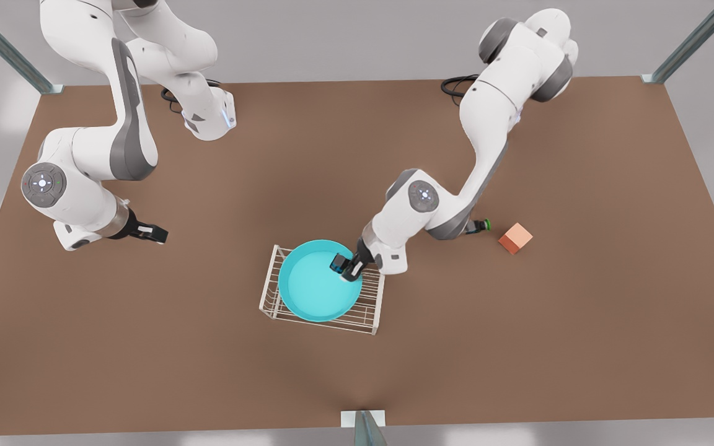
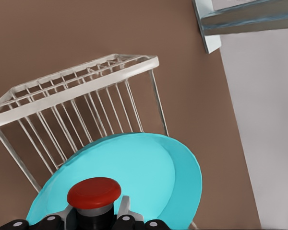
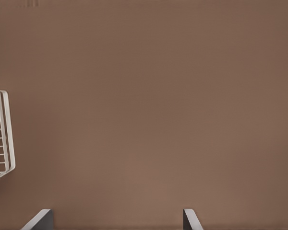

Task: Place the plate on the shelf with right arm and place the red button switch in the plate with left arm

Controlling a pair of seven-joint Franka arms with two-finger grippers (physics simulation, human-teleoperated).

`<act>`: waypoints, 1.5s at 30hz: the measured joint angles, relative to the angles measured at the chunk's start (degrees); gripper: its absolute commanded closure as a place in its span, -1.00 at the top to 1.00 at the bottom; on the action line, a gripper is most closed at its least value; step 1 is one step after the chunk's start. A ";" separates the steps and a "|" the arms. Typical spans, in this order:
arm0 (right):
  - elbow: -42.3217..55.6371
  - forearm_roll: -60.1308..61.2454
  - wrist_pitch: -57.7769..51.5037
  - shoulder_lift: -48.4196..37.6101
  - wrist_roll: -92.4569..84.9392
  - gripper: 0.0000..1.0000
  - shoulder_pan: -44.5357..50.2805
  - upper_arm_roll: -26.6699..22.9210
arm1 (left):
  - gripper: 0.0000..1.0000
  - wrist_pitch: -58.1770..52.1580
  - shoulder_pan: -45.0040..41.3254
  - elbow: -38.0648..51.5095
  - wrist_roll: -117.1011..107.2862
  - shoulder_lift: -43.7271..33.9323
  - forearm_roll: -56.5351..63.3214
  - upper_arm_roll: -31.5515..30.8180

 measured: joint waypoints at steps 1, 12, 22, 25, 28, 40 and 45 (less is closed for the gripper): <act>0.00 0.00 0.00 0.03 0.12 1.00 -0.02 0.03 | -0.18 3.48 -0.67 0.00 -1.59 0.77 0.11 -0.01; 0.06 0.00 0.01 0.35 1.10 1.00 0.02 -0.01 | 1.00 -5.80 11.22 -1.58 -5.47 -5.59 17.11 -13.64; 0.85 0.09 0.01 0.75 1.63 1.00 -0.08 -0.02 | 1.00 -57.87 33.34 4.06 29.30 -17.38 15.91 -5.01; 1.00 0.09 0.01 1.16 1.81 1.00 -0.01 -0.02 | 1.00 -55.25 24.45 -18.69 39.94 -35.76 7.91 13.58; 1.05 0.14 0.01 1.22 1.96 1.00 0.04 -0.02 | 1.00 -54.02 23.83 -22.75 48.09 -37.43 4.43 15.66; 1.23 0.18 -0.03 1.37 2.40 1.00 -0.01 -0.02 | 1.00 -54.47 19.82 -23.34 66.60 -39.27 2.77 15.48; 1.56 0.18 -0.06 1.41 2.51 1.00 -0.06 -0.02 | 1.00 -57.23 21.05 -23.03 70.42 -39.51 2.77 15.43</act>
